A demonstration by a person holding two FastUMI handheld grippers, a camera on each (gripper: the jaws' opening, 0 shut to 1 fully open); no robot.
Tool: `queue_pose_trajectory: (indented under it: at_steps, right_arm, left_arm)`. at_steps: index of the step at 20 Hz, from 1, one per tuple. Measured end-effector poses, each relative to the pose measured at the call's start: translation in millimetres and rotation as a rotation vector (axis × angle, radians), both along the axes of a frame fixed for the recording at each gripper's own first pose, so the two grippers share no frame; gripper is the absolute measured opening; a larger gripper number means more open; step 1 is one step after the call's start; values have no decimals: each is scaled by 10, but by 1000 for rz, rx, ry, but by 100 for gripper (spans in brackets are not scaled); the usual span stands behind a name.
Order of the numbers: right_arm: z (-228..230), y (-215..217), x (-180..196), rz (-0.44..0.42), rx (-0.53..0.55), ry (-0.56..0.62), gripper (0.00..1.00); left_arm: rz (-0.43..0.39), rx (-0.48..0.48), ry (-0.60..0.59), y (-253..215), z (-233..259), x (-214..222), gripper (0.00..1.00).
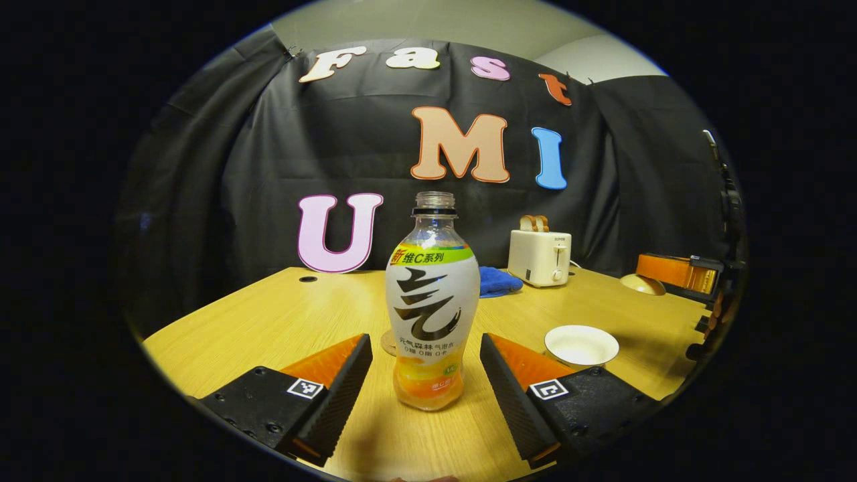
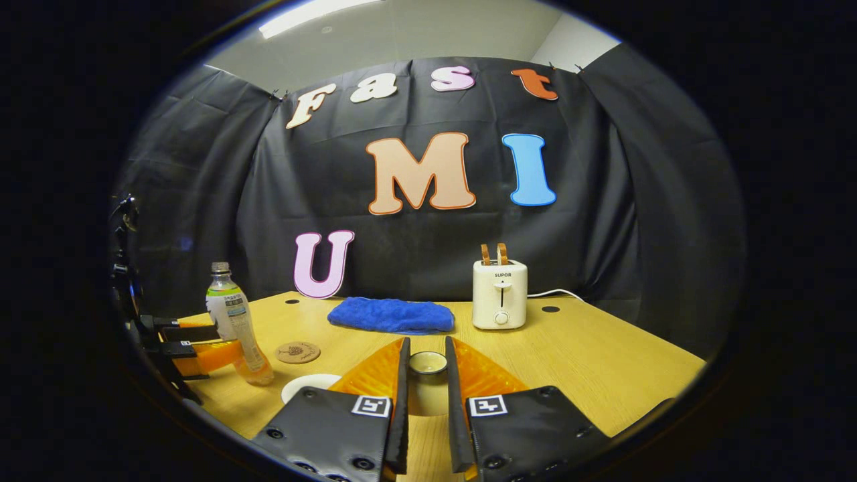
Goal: Open the teacup lid with one hand, grasp the water bottle and pour water into the teacup with the other hand; after pouring, place the water bottle on the coaster and then close the teacup lid.
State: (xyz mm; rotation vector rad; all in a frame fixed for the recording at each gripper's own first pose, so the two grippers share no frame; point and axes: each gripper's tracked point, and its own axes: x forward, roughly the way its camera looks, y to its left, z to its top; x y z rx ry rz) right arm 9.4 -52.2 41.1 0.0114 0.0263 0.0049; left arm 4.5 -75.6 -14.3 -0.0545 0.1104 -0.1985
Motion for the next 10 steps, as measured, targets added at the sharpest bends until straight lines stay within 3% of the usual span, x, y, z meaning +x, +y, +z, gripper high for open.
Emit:
queue_pose_trajectory:
  at_steps: [5, 10]
  right_arm:
    - [21, -29, -12, -3, 8, -3, 28]
    - [76, -67, -30, -9, 9, -14, 28]
  left_arm:
    - [16, 15, 13, -7, -21, 116, 93]
    - [13, 21, 5, -47, -16, 166, 80]
